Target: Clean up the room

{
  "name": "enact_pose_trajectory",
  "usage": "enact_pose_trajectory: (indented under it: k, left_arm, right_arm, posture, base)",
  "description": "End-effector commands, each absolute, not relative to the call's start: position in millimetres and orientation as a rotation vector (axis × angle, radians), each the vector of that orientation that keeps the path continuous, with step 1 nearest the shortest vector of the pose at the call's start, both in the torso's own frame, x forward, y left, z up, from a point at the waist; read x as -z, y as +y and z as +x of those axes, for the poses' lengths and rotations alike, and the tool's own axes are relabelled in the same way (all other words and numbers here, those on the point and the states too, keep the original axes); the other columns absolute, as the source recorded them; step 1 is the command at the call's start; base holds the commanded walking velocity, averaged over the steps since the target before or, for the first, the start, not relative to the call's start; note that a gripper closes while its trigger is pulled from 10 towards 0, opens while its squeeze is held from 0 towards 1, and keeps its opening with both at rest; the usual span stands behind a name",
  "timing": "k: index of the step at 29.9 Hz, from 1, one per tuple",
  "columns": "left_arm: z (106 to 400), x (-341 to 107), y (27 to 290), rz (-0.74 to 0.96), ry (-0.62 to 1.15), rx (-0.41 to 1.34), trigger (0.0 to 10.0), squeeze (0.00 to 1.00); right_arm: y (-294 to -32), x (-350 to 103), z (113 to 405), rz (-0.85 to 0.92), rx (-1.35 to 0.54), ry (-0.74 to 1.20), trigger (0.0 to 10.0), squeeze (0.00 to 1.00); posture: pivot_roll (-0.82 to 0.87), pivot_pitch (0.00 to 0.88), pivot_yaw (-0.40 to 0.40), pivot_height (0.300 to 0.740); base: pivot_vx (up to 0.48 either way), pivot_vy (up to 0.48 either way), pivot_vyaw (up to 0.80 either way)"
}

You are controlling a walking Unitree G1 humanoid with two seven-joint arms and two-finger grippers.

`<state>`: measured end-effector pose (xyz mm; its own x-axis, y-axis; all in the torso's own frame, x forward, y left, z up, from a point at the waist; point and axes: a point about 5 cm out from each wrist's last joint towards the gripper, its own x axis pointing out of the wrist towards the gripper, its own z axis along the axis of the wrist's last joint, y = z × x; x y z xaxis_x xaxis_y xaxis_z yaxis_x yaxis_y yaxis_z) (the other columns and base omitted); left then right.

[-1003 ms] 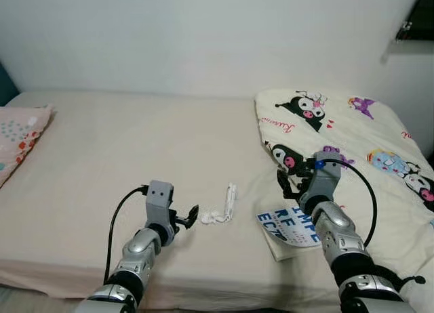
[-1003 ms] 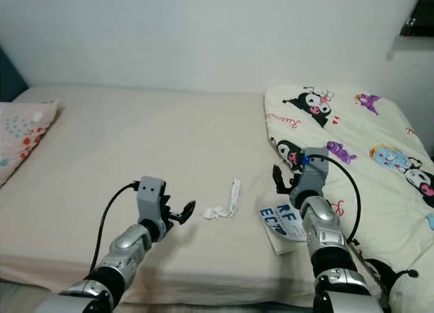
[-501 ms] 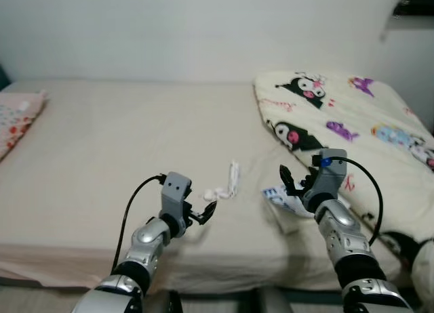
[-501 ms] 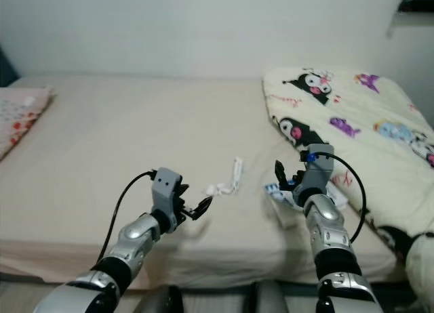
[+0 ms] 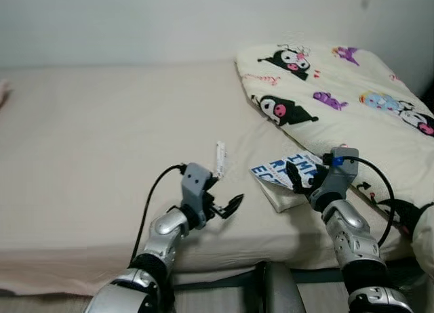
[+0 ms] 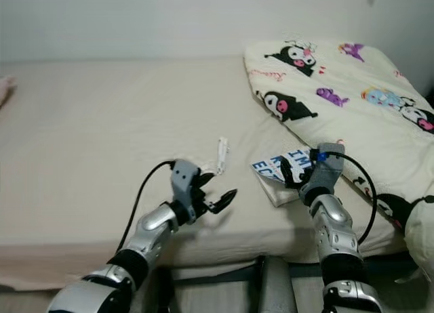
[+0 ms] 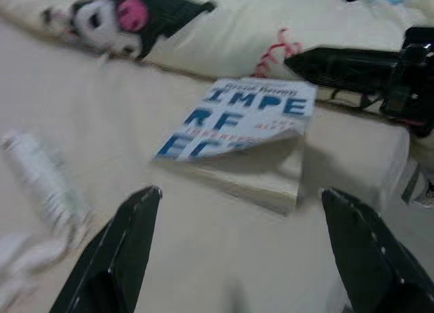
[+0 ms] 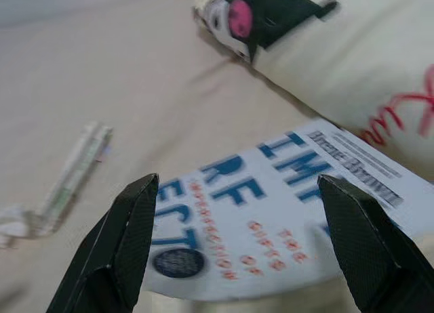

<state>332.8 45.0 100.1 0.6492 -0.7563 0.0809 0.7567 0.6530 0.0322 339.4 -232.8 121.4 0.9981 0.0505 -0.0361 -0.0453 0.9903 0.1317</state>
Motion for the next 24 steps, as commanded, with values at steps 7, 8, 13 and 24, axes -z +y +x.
enact_pose_trajectory:
  k: [7,8,13,24]
  left_arm:
    - [344,-100,40,0.179,-0.037,0.661,10.0,0.0]
    - [344,-100,40,0.179,-0.037,0.661,10.0,0.0]
    - [355,-105,55,0.201,-0.035,0.467,10.0,0.0]
    - [368,-117,84,0.182,-0.07,0.221,10.0,0.0]
  right_arm:
    - [-222,-116,323,0.154,-0.084,0.053,10.0,0.0]
    - [-222,-116,323,0.154,-0.084,0.053,10.0,0.0]
    - [-221,-122,313,0.172,-0.097,0.02,10.0,0.0]
    - [-217,-134,304,0.191,-0.101,-0.002,10.0,0.0]
  posture:
    - [-0.15,0.243,0.023,0.505]
    - [-0.15,0.243,0.023,0.505]
    - [-0.16,0.264,0.031,0.496]
    - [-0.17,0.302,0.041,0.496]
  base:
    - [0.0,0.0,0.0]
    - [0.0,0.0,0.0]
    - [0.0,0.0,0.0]
    - [0.0,0.0,0.0]
